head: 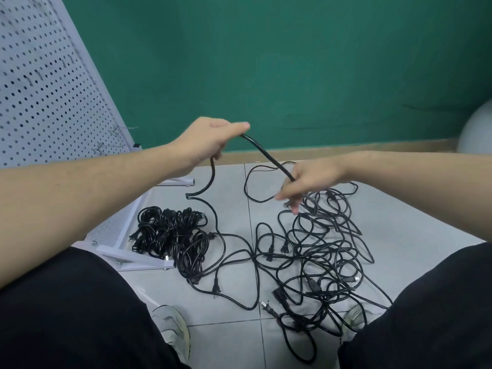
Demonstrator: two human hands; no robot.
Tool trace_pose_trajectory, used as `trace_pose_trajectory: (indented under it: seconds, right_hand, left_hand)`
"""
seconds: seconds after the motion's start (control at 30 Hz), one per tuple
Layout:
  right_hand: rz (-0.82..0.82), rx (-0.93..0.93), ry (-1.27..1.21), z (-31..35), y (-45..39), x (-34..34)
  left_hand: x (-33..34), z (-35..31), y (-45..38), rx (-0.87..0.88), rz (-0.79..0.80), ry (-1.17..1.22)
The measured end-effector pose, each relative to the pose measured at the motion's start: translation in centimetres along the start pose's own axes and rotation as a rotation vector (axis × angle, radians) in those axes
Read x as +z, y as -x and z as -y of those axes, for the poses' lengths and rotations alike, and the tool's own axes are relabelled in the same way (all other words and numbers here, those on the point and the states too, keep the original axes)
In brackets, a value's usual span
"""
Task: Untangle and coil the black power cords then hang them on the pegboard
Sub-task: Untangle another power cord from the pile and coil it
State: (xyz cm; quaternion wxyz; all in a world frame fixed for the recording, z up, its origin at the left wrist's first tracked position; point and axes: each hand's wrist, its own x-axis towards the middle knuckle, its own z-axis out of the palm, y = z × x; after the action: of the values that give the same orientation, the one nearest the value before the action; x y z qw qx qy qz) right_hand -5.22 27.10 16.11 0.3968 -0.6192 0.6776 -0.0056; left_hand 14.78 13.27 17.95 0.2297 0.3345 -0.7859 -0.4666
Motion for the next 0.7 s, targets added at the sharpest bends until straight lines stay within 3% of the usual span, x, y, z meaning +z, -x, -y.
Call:
trace_pose_trajectory:
  seconds: [0.07,0.17,0.27,0.37,0.6,0.7]
  right_hand:
    - [0.046,0.081,-0.004,-1.8,0.4,0.2]
    - [-0.016,0.067,-0.115,-3.6,1.1,-0.3]
    - [-0.162,-0.026,-0.234,-3.8,1.4,-1.2]
    - [-0.297,-0.056,-0.259,-3.0,1.2,-1.5]
    - [-0.364,-0.176,-0.152,2.0,0.1,-0.9]
    - [-0.308,-0.193,-0.237,2.5,0.4,-0.9]
  left_hand:
    - [-1.0,0.6,-0.1,-0.012,-0.081,0.049]
    - [-2.2,2.2,0.1,-0.073,-0.041,-0.149]
    - [-3.1,3.5,0.6,-0.180,0.129,-0.368]
    - [-2.9,4.3,1.2,-0.235,0.316,-0.432]
    - [1.8,0.0,1.3,-0.039,0.363,-0.206]
    - [2.8,-1.2,1.2,0.036,0.337,-0.301]
